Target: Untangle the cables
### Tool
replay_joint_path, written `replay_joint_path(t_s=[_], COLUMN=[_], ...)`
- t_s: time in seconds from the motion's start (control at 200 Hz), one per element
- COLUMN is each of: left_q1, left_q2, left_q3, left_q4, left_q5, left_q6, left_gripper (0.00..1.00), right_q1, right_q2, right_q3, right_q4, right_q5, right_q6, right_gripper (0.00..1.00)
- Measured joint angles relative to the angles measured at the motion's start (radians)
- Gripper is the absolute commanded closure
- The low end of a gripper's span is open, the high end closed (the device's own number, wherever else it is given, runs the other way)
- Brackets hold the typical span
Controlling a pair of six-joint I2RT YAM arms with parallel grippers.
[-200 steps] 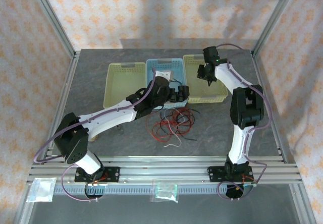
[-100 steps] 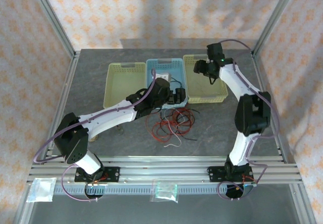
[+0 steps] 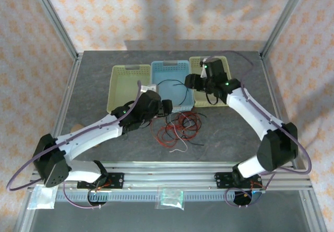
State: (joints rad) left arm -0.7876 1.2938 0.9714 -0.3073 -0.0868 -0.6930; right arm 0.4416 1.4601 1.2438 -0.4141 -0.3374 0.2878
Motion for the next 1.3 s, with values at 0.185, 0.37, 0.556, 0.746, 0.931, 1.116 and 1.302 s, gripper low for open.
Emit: replay_joint_path(t_s=[0.185,0.37,0.556,0.746,0.931,1.116,1.302], left_q1=[0.0,0.0,0.013,0.052,0.063,0.07,0.074], left_q2=[-0.076,-0.092,-0.093,-0.089,-0.06,-0.013,0.034], left_q3=[-0.138,-0.204,-0.262,-0.306,-0.312,-0.312,-0.312], left_q4=[-0.024,-0.058,-0.064,-0.038,0.022,0.053,0.075], left_q5=[0.0,0.0,0.024,0.077,0.122,0.144,0.162], left_q6=[-0.05,-0.082,-0.097,-0.095,-0.091,-0.09,-0.084], left_gripper=[0.31,0.33,0.47,0.53,0.59,0.71,0.8], right_q1=[0.103,0.169,0.217,0.225,0.225,0.225,0.225], right_q2=[-0.078,-0.169,-0.24,-0.24,-0.24,-0.24,-0.24], right_q3=[-0.058,-0.145,-0.29,-0.318,-0.318,-0.318,-0.318], right_q4=[0.018,0.077,0.146,0.18,0.192,0.193,0.198], right_q5=[0.005,0.008,0.007,0.012,0.027,0.026,0.027], right_q6=[0.037,0.049,0.057,0.068,0.068,0.068,0.068], right_gripper=[0.38,0.38,0.38,0.38,0.38,0.39,0.39])
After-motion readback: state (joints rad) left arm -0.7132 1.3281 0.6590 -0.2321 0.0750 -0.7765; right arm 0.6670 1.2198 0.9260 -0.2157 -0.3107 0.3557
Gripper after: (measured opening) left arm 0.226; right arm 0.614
